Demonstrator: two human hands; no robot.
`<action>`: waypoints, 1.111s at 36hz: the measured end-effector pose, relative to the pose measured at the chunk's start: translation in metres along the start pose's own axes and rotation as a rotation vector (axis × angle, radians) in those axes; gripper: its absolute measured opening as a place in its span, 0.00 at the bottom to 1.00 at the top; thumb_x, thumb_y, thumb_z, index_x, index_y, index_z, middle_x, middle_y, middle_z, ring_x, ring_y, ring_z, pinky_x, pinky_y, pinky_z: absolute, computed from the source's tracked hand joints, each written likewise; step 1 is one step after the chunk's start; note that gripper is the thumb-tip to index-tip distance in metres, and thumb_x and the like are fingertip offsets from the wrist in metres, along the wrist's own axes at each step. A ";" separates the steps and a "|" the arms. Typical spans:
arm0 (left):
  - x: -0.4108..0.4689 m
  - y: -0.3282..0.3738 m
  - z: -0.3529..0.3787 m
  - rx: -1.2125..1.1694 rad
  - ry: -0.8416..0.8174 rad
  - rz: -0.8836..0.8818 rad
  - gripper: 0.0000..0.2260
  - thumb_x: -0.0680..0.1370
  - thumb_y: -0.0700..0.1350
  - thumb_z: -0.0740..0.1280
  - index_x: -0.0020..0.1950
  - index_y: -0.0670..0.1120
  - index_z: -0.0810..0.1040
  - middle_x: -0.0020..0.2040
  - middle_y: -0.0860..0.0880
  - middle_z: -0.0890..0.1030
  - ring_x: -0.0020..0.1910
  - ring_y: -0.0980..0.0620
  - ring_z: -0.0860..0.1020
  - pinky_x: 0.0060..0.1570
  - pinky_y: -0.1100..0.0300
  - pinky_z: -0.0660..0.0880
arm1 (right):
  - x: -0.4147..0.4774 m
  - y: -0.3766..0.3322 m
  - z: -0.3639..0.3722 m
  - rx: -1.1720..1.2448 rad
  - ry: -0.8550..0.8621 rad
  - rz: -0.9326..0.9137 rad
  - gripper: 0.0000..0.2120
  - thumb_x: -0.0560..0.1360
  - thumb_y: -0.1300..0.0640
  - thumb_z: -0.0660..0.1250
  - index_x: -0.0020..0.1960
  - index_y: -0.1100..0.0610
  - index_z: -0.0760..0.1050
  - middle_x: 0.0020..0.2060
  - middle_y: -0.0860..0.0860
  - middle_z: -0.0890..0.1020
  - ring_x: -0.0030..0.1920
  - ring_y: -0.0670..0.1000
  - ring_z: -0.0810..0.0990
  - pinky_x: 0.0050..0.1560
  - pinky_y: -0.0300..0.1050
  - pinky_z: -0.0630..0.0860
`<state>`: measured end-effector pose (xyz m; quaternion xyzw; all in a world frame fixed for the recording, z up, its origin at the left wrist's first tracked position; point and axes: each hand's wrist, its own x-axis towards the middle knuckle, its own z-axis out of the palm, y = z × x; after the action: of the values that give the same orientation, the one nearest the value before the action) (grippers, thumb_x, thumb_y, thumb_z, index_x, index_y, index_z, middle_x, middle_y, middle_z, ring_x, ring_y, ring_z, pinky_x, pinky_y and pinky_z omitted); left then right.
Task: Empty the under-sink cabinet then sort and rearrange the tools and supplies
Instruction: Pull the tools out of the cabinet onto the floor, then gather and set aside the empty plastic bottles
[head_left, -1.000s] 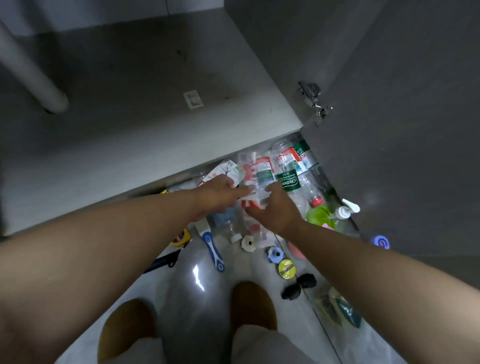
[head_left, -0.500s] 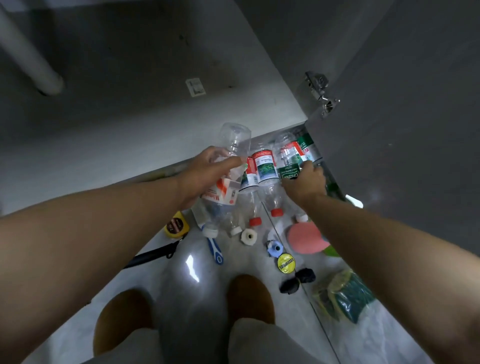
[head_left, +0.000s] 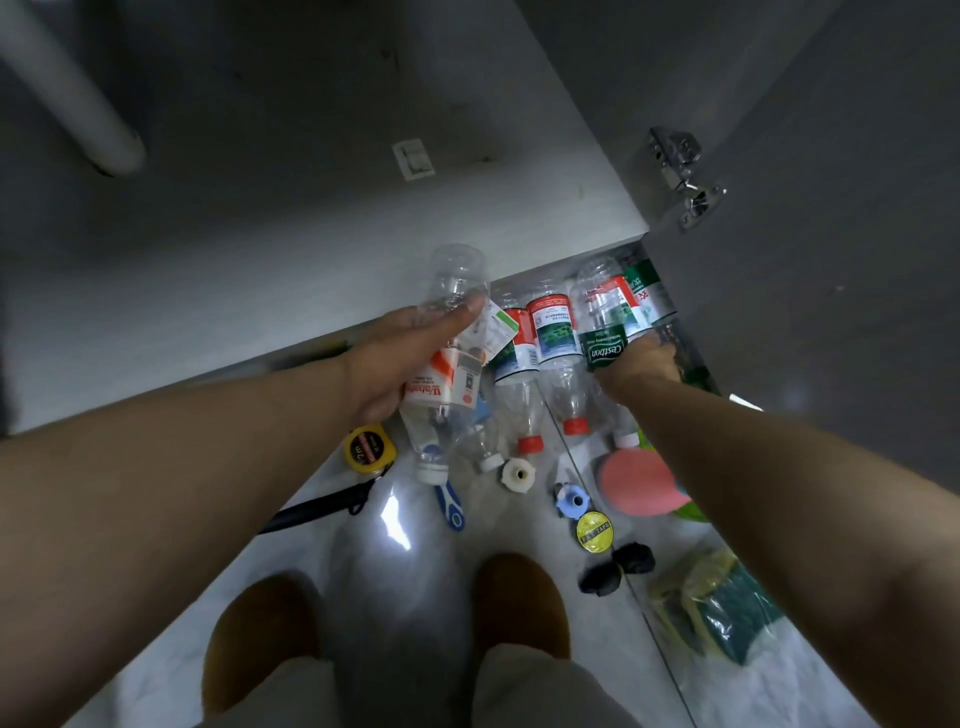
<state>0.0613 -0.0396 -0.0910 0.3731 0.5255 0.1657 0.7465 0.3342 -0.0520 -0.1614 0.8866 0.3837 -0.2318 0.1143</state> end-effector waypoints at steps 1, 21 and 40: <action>0.000 0.001 0.001 -0.006 -0.004 0.002 0.20 0.77 0.60 0.70 0.65 0.51 0.79 0.56 0.46 0.86 0.55 0.42 0.85 0.58 0.40 0.80 | 0.000 0.000 -0.001 0.008 -0.009 -0.005 0.42 0.78 0.46 0.69 0.79 0.65 0.50 0.73 0.67 0.64 0.69 0.65 0.71 0.65 0.57 0.74; 0.000 0.013 0.013 0.148 0.034 -0.086 0.29 0.73 0.71 0.65 0.64 0.52 0.79 0.54 0.43 0.86 0.52 0.42 0.86 0.54 0.46 0.82 | -0.012 0.011 -0.008 0.309 0.049 -0.101 0.32 0.74 0.50 0.73 0.72 0.58 0.63 0.59 0.58 0.78 0.56 0.59 0.80 0.54 0.50 0.78; -0.162 0.138 0.156 0.198 -0.162 0.157 0.08 0.79 0.44 0.69 0.56 0.42 0.77 0.43 0.41 0.83 0.39 0.46 0.84 0.40 0.52 0.83 | -0.185 0.128 -0.171 0.860 0.047 -0.367 0.19 0.72 0.41 0.73 0.55 0.52 0.76 0.43 0.48 0.80 0.39 0.48 0.79 0.40 0.41 0.76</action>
<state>0.1593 -0.1110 0.1428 0.4971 0.4465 0.1400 0.7307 0.3724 -0.1900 0.0821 0.7761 0.4058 -0.3658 -0.3150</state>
